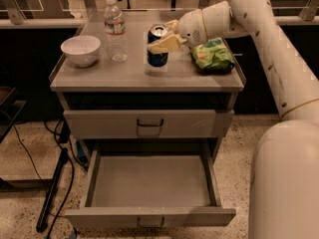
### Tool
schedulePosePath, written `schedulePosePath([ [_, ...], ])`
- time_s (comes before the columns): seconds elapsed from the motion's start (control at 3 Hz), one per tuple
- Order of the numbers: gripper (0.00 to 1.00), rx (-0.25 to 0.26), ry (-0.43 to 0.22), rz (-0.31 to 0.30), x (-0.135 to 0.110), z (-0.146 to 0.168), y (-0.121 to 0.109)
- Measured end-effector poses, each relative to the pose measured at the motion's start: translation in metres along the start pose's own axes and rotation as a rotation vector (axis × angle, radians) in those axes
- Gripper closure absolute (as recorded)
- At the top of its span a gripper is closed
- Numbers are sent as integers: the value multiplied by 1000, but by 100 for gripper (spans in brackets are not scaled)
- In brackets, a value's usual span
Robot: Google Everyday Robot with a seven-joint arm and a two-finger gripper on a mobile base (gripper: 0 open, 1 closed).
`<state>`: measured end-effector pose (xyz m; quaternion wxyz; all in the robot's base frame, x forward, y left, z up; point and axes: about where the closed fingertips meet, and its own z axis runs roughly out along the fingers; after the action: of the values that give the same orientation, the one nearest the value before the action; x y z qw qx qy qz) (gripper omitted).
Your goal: Pick pepsi can from middle drawer and place on counter
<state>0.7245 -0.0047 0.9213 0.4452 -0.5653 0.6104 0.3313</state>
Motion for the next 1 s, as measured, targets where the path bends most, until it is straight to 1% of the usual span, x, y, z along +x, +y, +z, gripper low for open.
schedulePosePath([
  [0.67,100,-74,-6,72,18,16,-4],
  [1.0,100,-101,-6,108,29,19,-5],
])
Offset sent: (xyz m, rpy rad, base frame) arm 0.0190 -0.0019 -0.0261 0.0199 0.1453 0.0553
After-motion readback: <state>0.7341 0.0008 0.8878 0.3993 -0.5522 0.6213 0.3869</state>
